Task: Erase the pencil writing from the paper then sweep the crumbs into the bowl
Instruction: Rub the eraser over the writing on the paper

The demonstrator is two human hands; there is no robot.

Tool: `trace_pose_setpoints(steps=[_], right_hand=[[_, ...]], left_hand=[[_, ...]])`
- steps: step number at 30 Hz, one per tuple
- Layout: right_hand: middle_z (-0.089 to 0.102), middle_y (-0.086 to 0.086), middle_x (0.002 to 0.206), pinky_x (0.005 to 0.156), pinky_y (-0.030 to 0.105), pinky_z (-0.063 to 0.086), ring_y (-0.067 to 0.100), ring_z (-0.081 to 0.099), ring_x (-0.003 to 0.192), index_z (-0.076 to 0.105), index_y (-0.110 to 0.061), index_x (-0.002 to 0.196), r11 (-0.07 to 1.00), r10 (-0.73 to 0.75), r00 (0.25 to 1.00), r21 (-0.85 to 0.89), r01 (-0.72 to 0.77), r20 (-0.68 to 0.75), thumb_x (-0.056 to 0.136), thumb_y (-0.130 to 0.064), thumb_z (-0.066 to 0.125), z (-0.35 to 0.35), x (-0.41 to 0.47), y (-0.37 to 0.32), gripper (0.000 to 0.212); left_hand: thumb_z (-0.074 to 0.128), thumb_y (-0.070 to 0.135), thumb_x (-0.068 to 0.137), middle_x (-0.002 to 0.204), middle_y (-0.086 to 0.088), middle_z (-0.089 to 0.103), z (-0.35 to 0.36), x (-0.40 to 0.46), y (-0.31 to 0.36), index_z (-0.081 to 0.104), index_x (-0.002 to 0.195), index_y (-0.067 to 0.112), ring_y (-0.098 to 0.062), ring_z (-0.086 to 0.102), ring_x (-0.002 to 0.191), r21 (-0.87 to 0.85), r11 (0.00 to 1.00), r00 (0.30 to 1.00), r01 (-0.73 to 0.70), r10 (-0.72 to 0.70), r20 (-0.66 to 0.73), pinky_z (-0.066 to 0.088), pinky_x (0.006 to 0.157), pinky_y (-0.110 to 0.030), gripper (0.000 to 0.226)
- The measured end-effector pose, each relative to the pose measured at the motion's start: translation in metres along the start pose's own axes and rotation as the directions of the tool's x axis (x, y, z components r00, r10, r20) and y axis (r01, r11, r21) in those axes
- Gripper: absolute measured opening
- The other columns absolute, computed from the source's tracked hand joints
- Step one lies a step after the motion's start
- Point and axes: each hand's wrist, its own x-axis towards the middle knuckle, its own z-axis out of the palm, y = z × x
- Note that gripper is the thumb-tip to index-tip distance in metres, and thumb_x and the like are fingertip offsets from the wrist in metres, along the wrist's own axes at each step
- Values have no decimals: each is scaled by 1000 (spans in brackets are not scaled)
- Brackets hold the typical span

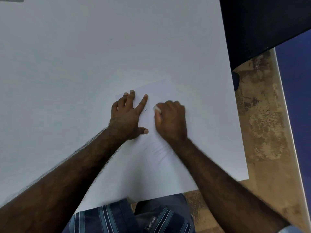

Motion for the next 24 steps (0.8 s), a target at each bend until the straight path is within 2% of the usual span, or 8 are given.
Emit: trace_pose_setpoints(steps=[4,9,14,16,18,22,24], right_hand=[[70,2,90,78,41,43,31,61,86,73,-18,92,983,184,979,13,-184,-88,94,-21,62,-3,34,23,11],[73,-7,91,83,42,50,22,63,86,74,-20,93,951,276,958,171,-260,-80,94,-21,70,-8,18,20,4],[70,-12,91,85,37,50,12,61,86,72,-23,95,926,311,950,233,-295,-33,98,-29,69,-2,-10,3,8],[69,-13,89,84,32,51,9,59,85,72,-24,96,906,347,938,267,-328,-25,100,-31,69,-1,-16,-4,9],[68,-13,87,81,27,51,7,58,83,73,-23,96,884,376,926,307,-353,-16,100,-31,70,-1,-19,-7,9],[71,-10,92,82,21,48,6,58,85,75,-20,99,903,344,939,284,-322,-30,100,-28,70,-7,-17,2,9],[74,-6,97,85,26,49,12,62,89,75,-18,102,945,254,967,216,-243,-21,100,-27,67,-8,-15,9,13]], left_hand=[[74,72,74,169,-11,-17,-1,0,1,-15,160,40,-35,-6,156,-12,1000,1000,3,-3,14,9,124,-51,127],[76,68,76,169,-13,-14,-7,-1,5,-9,162,36,-35,-7,156,-20,1000,1000,3,-3,14,9,124,-51,125],[73,59,84,171,-13,-2,-13,5,13,17,163,18,-33,-5,157,-108,993,996,-52,43,-80,10,126,-50,105],[71,54,88,171,-13,-1,-12,9,20,17,163,15,-31,-3,158,-169,981,991,-91,74,-108,16,126,-50,101],[67,54,91,171,-12,-5,-8,11,26,12,164,17,-30,-5,158,-183,976,990,-120,105,-90,16,127,-49,99],[66,56,92,170,-12,-13,5,12,27,9,164,22,-30,-10,158,-169,976,988,-140,126,-92,8,126,-46,98],[66,58,90,170,-11,-13,7,14,25,7,164,24,-30,-10,158,-176,975,989,-135,121,-85,6,126,-46,101]])
